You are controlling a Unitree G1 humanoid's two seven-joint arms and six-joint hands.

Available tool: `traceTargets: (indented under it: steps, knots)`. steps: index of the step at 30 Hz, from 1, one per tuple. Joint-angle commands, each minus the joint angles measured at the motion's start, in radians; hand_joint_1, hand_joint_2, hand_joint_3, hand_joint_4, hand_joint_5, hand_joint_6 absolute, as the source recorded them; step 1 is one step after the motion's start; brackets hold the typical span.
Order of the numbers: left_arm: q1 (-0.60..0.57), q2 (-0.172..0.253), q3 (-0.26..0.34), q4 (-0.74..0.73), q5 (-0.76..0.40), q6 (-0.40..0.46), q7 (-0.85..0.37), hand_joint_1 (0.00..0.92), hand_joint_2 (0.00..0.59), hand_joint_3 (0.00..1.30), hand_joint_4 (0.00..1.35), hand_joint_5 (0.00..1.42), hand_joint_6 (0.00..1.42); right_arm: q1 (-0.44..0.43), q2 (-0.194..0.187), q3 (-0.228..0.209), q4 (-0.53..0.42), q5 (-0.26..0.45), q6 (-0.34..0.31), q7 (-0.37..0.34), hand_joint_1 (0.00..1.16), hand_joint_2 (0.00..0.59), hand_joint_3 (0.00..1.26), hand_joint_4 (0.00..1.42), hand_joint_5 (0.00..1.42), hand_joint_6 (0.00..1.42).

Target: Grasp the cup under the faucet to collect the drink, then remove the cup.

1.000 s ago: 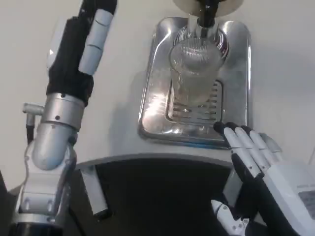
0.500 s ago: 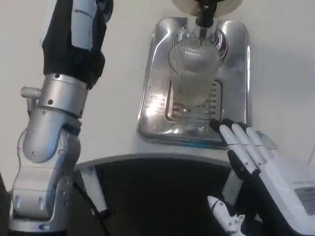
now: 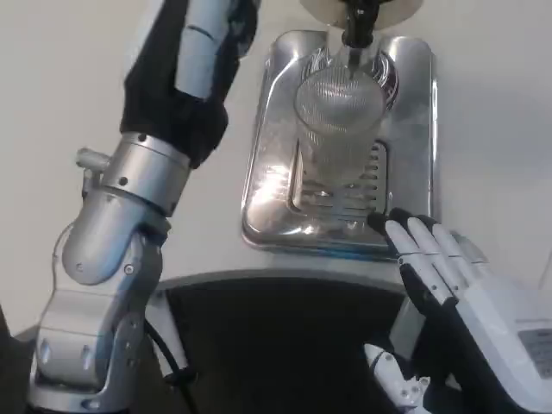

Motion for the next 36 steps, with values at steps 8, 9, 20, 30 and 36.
traceTargets:
  steps: [8, 9, 20, 30, 36]
  knots:
    - [0.037, -0.01, -0.035, -0.021, 0.019, -0.014, -0.035, 0.0, 0.192, 0.0, 0.0, 0.0, 0.0, 0.022, 0.001, -0.006, -0.006, 0.001, 0.004, -0.008, 0.35, 0.559, 0.06, 0.0, 0.0, 0.02]
    - [0.042, -0.008, -0.04, -0.026, 0.019, -0.009, -0.039, 0.0, 0.194, 0.0, 0.0, 0.0, 0.0, 0.026, 0.001, -0.004, -0.007, 0.0, 0.003, -0.009, 0.35, 0.559, 0.06, 0.0, 0.0, 0.02]
    - [0.032, 0.011, -0.08, -0.04, 0.044, -0.003, -0.079, 0.0, 0.211, 0.0, 0.0, 0.0, 0.0, 0.135, 0.002, 0.031, -0.057, -0.024, -0.025, -0.036, 0.35, 0.559, 0.06, 0.0, 0.0, 0.02]
    - [0.004, 0.042, -0.098, -0.024, 0.09, -0.018, -0.108, 0.0, 0.221, 0.0, 0.0, 0.0, 0.0, 0.15, 0.009, 0.048, -0.044, -0.032, -0.031, -0.058, 0.35, 0.559, 0.06, 0.0, 0.0, 0.02]
    - [0.01, 0.046, -0.115, -0.031, 0.096, -0.018, -0.135, 0.0, 0.231, 0.0, 0.0, 0.0, 0.0, 0.148, 0.008, 0.05, -0.035, -0.032, -0.027, -0.068, 0.35, 0.559, 0.06, 0.0, 0.0, 0.03]
